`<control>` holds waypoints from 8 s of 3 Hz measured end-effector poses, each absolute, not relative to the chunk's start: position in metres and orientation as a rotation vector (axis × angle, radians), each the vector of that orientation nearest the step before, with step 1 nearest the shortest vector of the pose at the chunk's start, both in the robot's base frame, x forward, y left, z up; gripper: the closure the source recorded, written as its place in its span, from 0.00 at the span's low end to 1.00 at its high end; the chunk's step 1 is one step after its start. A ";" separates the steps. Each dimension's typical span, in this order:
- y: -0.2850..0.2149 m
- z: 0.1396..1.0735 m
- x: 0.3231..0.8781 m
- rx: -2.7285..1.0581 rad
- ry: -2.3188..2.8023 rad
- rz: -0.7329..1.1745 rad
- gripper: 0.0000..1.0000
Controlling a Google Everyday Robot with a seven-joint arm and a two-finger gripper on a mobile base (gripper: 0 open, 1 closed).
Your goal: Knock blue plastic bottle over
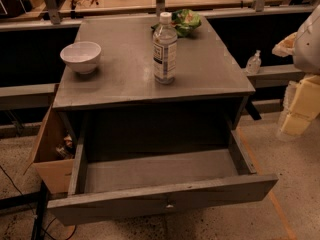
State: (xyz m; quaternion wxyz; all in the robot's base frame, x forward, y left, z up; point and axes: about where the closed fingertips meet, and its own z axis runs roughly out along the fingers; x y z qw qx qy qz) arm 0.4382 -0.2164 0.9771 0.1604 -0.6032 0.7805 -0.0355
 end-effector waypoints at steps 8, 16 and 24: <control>-0.046 0.921 0.683 -1.176 1.734 0.679 0.00; 0.074 0.932 0.665 -2.330 1.009 -0.379 1.00; -0.013 0.906 0.728 -2.033 1.645 0.197 0.00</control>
Offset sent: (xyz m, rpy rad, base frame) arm 0.0415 0.0127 -0.0151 0.1027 -0.0954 -0.0575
